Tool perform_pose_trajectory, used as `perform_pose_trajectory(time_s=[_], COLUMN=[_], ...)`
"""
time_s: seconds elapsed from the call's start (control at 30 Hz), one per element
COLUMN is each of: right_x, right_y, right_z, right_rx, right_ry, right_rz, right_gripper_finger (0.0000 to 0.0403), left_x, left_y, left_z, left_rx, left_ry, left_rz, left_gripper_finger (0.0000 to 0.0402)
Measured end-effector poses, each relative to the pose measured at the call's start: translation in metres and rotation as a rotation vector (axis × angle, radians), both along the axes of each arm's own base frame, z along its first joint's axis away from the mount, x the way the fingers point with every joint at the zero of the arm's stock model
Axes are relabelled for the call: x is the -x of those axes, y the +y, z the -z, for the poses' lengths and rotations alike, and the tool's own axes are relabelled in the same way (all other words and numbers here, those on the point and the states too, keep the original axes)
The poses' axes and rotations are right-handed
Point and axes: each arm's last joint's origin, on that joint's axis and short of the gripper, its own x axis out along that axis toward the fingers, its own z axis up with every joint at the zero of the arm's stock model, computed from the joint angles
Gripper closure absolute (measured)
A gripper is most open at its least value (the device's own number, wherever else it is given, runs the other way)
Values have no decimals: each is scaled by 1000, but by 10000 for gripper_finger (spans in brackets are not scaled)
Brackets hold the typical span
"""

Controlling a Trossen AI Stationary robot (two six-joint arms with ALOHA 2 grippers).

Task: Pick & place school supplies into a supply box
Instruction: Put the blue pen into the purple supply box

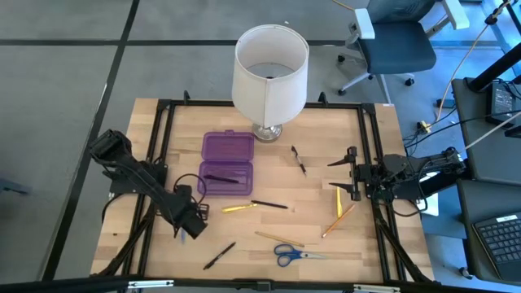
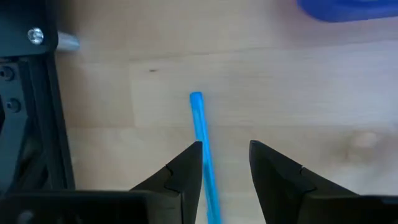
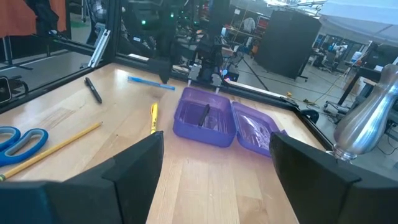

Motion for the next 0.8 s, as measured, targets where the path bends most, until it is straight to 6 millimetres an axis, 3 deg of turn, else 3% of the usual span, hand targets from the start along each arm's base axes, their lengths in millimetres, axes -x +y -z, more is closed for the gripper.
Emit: perform_pose_trajectory(time_s=[0.37, 0.8], right_x=[0, 0], right_y=[0, 0], right_z=[0, 0], right_rx=[-2, -2], right_ry=[1, 1], right_rz=[0, 0], right_gripper_finger=[106, 106], left_x=[10, 10], left_y=[6, 7], left_z=[25, 28], left_rx=[59, 55], left_ry=[-8, -12], left_rz=[-23, 9], left_gripper_finger=[300, 359])
